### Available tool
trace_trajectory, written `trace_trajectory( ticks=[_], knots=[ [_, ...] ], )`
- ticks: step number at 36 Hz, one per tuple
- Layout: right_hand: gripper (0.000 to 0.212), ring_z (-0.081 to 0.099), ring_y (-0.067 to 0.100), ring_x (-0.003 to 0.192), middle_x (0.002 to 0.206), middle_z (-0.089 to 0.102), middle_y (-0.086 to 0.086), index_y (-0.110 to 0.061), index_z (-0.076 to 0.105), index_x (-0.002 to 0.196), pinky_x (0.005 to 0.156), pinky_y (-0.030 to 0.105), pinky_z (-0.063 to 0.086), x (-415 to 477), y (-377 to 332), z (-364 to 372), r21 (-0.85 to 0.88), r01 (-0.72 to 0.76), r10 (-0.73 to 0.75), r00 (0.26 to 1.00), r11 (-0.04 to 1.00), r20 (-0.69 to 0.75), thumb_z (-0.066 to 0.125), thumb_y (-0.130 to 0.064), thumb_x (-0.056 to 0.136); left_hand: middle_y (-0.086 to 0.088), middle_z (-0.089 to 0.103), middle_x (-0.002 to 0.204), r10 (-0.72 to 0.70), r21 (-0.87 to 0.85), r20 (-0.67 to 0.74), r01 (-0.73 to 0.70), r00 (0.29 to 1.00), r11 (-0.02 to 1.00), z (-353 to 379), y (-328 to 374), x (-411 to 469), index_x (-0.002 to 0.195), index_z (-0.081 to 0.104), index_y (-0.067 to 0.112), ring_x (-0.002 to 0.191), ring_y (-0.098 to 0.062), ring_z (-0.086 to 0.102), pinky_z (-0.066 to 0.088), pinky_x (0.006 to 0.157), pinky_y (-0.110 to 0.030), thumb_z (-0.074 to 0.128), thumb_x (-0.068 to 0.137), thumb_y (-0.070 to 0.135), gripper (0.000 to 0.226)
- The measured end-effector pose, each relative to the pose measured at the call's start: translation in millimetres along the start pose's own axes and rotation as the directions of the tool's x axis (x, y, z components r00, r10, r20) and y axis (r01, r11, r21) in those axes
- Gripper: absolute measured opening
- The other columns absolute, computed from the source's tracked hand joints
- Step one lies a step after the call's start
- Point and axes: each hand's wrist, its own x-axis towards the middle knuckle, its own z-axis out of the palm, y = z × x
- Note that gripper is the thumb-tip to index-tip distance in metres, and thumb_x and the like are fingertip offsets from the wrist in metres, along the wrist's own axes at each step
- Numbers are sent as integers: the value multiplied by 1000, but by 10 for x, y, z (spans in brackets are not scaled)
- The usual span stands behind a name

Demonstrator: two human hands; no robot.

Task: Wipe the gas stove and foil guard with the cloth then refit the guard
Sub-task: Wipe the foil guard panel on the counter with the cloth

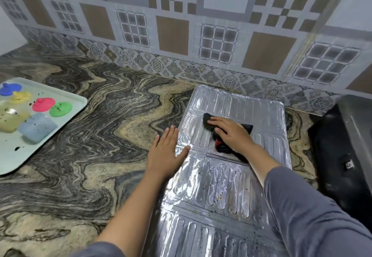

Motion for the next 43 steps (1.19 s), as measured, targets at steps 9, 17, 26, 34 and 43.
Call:
trace_trajectory(
  ticks=[9, 17, 26, 34, 43],
  knots=[
    [38, 33, 19, 135, 146, 38, -4, -27, 43, 135, 109, 41, 26, -341, 123, -23, -9, -401, 386, 888, 916, -249, 34, -30, 97, 7, -1, 158, 1, -19, -12, -1, 1000, 1000, -14, -11, 8, 149, 5, 22, 145, -6, -4, -1, 120, -33, 16, 89, 66, 76],
    [42, 23, 19, 139, 152, 28, -3, -26, 33, 140, 113, 40, 16, -460, -3, 3, -17, -542, 522, 817, 840, -245, 29, -32, 99, 2, 15, 157, -19, -14, -53, 18, 998, 1000, -83, 41, -30, 148, 18, 20, 145, -14, 12, 9, 120, -36, 23, 88, 63, 75],
    [42, 23, 19, 139, 151, 29, -2, -25, 34, 140, 113, 39, 17, -455, -80, 14, -16, -570, 548, 796, 821, -257, 28, -31, 99, 0, 13, 158, 34, -126, 115, -19, 993, 992, -271, -101, -18, 148, 17, 20, 145, -17, 14, 17, 117, -35, 38, 92, 52, 68],
    [43, 18, 22, 141, 153, 26, 3, -20, 34, 140, 113, 42, 12, -348, -330, 189, 91, -688, 667, 650, 720, -364, 34, -27, 97, 7, -10, 156, 72, -99, 87, -63, 994, 993, -113, -248, -405, 148, -6, 29, 146, -14, -6, 1, 121, -36, 20, 93, 58, 67],
    [44, 20, 21, 140, 152, 27, 0, -23, 35, 139, 113, 41, 14, 97, -738, 410, 51, -564, 554, 783, 824, -282, 36, -27, 96, 5, -14, 154, 106, 0, 17, -106, 994, 994, -11, -264, -426, 147, -9, 25, 144, -10, -12, -6, 119, -31, 12, 94, 52, 62]
  ],
)
